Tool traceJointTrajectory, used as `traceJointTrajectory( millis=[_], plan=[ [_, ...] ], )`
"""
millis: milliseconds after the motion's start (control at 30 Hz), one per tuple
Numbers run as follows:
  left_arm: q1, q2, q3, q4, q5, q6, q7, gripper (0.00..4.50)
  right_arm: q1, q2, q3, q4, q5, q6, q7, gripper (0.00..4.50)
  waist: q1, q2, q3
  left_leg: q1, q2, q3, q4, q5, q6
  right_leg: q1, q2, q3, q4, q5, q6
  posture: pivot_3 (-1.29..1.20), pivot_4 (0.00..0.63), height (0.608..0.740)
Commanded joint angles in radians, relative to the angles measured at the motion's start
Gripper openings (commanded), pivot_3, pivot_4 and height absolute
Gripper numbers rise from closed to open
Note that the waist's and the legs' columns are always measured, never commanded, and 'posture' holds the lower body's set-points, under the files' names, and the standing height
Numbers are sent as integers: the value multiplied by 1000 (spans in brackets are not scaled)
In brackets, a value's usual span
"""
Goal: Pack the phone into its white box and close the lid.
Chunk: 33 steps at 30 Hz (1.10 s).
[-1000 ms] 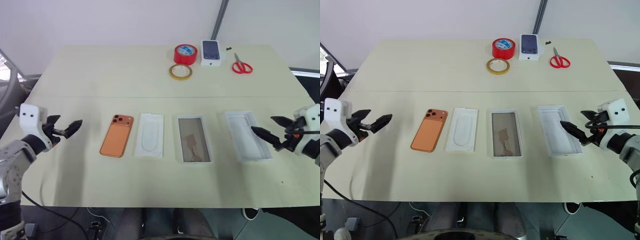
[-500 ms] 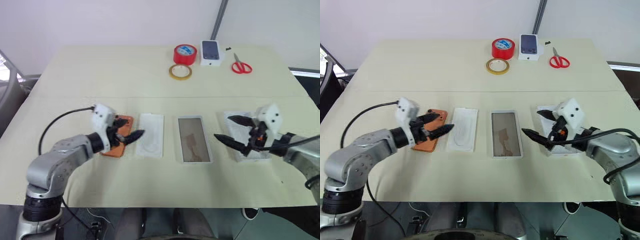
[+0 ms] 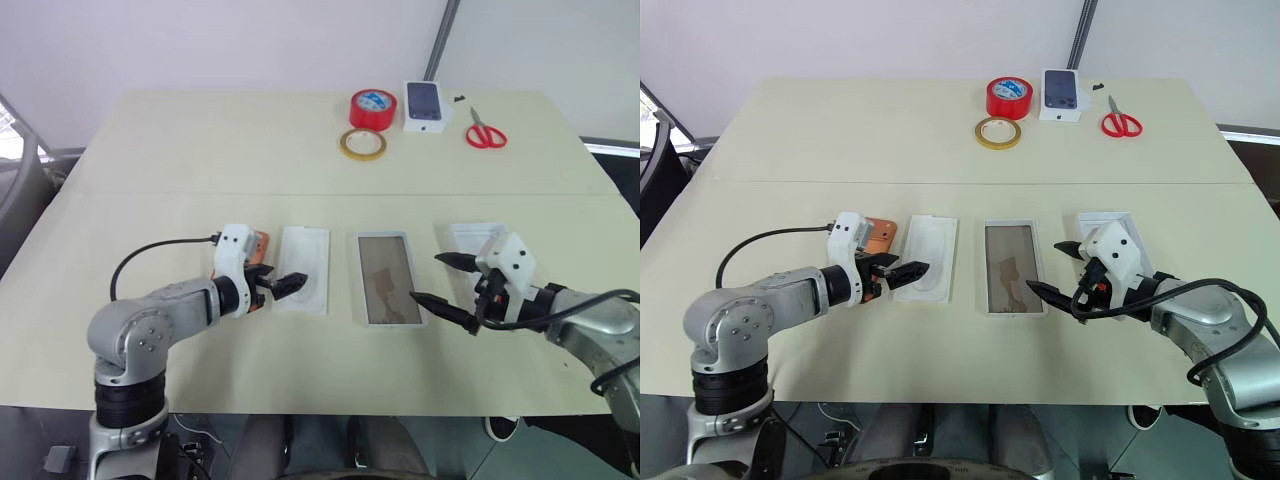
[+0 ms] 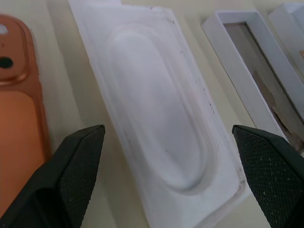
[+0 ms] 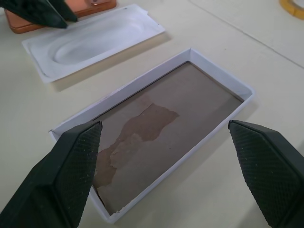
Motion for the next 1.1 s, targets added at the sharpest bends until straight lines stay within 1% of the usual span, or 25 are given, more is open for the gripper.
traceJointTrajectory(
  millis=[33,100,167,233,267,300,433,500,600,833,933,1000,1067,1100],
  plan=[
    [-55,-67,55,35,1,71,47,4500,16,-24,-36,-57,11,0,10,4444,2,0,0,0,0,0,0,0,0,0,0,0,0,0,0,0,150,740],
    [-77,-100,62,56,16,95,63,4500,26,-37,-28,-68,10,0,21,4444,6,0,0,0,0,0,0,0,0,0,0,0,0,0,0,0,150,740],
    [-103,-153,95,95,34,117,92,4500,33,-47,-16,-84,15,4,33,4444,11,0,0,0,0,0,0,0,0,0,0,0,0,0,0,0,150,740],
    [-127,-192,133,133,56,127,117,3990,37,-55,0,-103,17,7,44,4500,16,0,0,0,0,0,0,0,0,0,0,0,0,0,0,0,150,740],
    [-134,-198,142,144,68,127,124,3648,38,-59,9,-111,16,9,48,4500,16,-1,0,0,0,0,1,0,0,1,0,0,0,0,0,0,150,740],
    [-140,-201,150,155,83,125,131,3159,38,-64,20,-118,15,10,53,4500,16,-1,0,0,0,0,1,0,0,1,0,0,0,0,0,0,150,740],
    [-152,-206,175,174,121,121,146,991,36,-92,67,-127,-13,8,78,4500,16,-1,0,0,0,0,1,2,-3,1,0,0,0,0,0,0,150,740],
    [-154,-211,182,175,130,124,144,37,29,-112,107,-116,-44,-12,99,4500,16,-1,0,0,0,0,1,2,-4,1,0,0,0,0,0,0,150,740],
    [-157,-218,188,164,126,122,130,37,13,-135,169,-88,-88,-46,134,4500,16,-1,0,0,0,0,1,2,-4,1,0,0,0,0,0,0,150,740],
    [-202,-238,280,129,83,123,87,37,-50,-171,334,30,-241,-143,207,4500,16,-3,1,0,0,0,1,3,-5,0,0,0,0,0,0,0,150,740],
    [-202,-228,292,117,80,122,73,0,-71,-174,378,76,-298,-183,228,3670,16,-3,1,0,-1,0,1,3,-6,0,0,0,0,0,0,0,150,740],
    [-207,-221,303,112,79,118,68,0,-83,-171,387,84,-309,-197,240,2732,17,-3,1,0,0,0,1,3,-6,0,0,0,0,0,0,0,150,740],
    [-213,-211,316,112,84,112,68,0,-100,-165,387,71,-308,-193,250,1624,17,-3,1,0,0,0,1,4,-6,0,0,0,0,0,0,0,150,740],
    [-216,-204,321,114,86,108,67,0,-108,-164,390,65,-313,-197,254,1172,16,-3,1,0,0,0,1,4,-7,0,0,0,0,0,0,0,150,740]
  ],
)
